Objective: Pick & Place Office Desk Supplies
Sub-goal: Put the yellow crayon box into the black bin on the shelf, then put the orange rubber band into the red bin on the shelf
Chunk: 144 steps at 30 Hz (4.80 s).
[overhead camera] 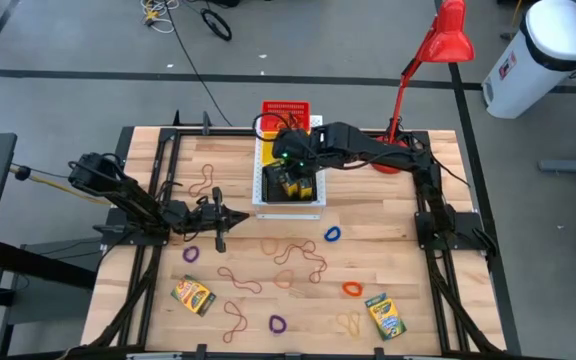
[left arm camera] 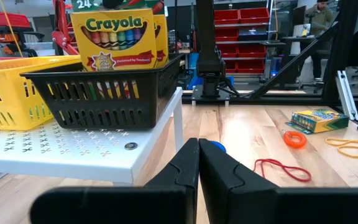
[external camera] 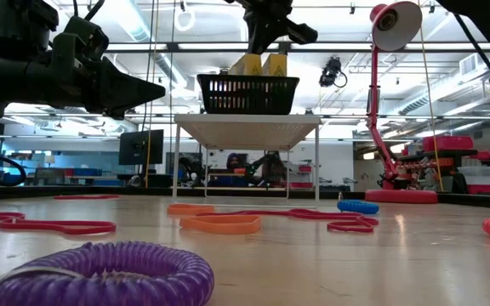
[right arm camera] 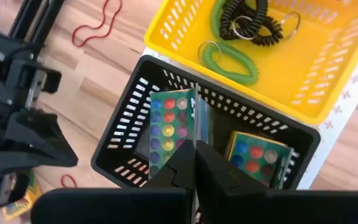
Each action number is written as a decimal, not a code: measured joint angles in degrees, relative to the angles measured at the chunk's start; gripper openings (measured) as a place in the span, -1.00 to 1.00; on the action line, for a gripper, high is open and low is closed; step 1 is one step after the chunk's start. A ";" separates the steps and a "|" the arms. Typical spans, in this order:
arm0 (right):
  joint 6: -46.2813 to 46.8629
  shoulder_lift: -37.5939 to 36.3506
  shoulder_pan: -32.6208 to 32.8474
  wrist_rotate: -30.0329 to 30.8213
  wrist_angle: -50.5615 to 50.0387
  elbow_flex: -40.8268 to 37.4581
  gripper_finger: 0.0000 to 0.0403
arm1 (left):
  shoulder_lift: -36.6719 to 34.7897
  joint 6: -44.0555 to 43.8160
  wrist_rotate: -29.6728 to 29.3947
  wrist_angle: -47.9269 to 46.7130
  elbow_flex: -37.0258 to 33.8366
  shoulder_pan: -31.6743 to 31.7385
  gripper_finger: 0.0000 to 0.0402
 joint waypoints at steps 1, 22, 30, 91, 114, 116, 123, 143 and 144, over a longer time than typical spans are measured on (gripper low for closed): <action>0.94 0.00 0.06 0.05 0.02 0.00 -0.96 | 0.00 -0.02 0.00 0.00 0.00 0.02 -0.91; 8.49 -0.26 2.64 4.83 -6.65 0.02 -0.96 | 0.00 0.00 0.00 0.00 0.00 0.02 -0.91; 7.20 -0.26 2.67 4.98 -6.69 0.02 -0.76 | 0.00 -0.02 0.02 0.00 0.00 0.00 -0.91; -49.75 -51.40 25.54 15.92 81.03 -91.90 -0.98 | 0.00 -0.01 0.01 -0.90 0.00 0.01 -0.91; -47.77 -52.00 25.12 11.13 126.55 -122.99 -0.98 | 0.01 1.97 0.88 -0.34 2.01 -0.02 -0.91; -47.64 -52.00 25.44 11.13 126.58 -122.99 -0.98 | 0.00 5.29 0.89 -0.35 2.01 -0.02 -0.91; -42.03 -51.84 26.35 10.13 116.75 -120.75 -0.98 | 0.01 1.72 1.90 -0.67 2.12 -0.02 -0.91; -45.96 -51.80 31.21 15.75 109.54 -117.09 -0.98 | 6.87 -9.55 1.28 -61.58 26.90 -10.28 -0.67; -46.38 -51.80 31.21 15.75 109.83 -117.09 -0.98 | 7.99 -9.95 0.23 -62.07 27.77 -10.75 -0.61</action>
